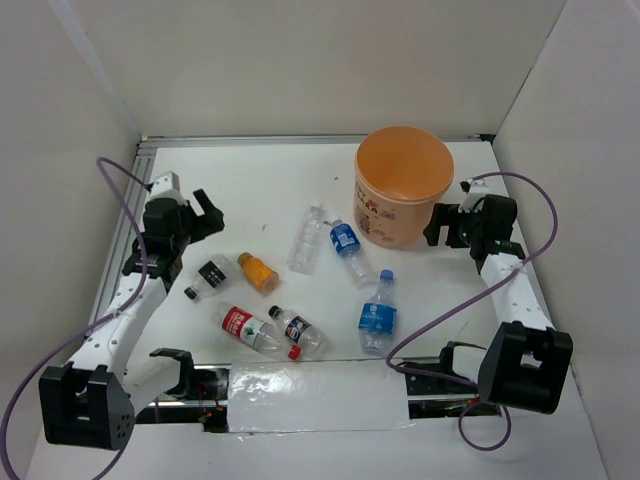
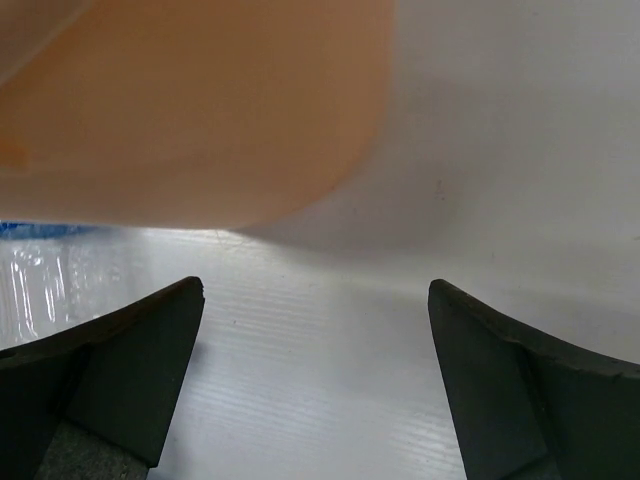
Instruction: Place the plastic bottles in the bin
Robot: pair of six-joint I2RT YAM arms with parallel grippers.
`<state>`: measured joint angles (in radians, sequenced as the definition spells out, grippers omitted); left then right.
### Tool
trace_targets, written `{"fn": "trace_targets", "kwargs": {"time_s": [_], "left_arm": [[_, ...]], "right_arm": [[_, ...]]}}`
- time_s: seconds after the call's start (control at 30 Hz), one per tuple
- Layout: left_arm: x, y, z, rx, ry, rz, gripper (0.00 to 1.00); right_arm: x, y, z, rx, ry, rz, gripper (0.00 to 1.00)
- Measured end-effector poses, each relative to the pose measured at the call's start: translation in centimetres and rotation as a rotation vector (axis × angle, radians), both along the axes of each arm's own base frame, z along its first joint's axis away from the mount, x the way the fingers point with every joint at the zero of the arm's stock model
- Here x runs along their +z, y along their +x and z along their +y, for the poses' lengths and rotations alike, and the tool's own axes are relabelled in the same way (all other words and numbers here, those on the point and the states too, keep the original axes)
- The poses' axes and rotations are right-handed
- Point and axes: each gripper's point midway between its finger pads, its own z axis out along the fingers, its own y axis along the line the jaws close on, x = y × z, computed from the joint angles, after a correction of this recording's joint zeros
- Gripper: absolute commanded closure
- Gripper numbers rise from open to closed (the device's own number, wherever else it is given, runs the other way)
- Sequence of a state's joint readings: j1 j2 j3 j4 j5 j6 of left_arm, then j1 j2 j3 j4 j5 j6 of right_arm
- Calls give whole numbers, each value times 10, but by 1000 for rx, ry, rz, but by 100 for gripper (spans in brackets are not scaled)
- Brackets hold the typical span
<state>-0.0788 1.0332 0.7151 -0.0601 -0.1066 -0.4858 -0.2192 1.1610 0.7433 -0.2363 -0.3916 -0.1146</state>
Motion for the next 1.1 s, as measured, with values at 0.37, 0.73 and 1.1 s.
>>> {"fn": "trace_targets", "kwargs": {"time_s": [0.37,0.73,1.1], "left_arm": [[18,-5,-8,8,-148,34,11],[-14,-23,1,137,-202,187,3],[-87,-27,6,39,30,536,6]], "right_arm": [[1,2,-12,-29,-47,-8,0],[-4,-2,-18,27,-134,-1,63],[-9,-11,5,179,-90,8,14]]}}
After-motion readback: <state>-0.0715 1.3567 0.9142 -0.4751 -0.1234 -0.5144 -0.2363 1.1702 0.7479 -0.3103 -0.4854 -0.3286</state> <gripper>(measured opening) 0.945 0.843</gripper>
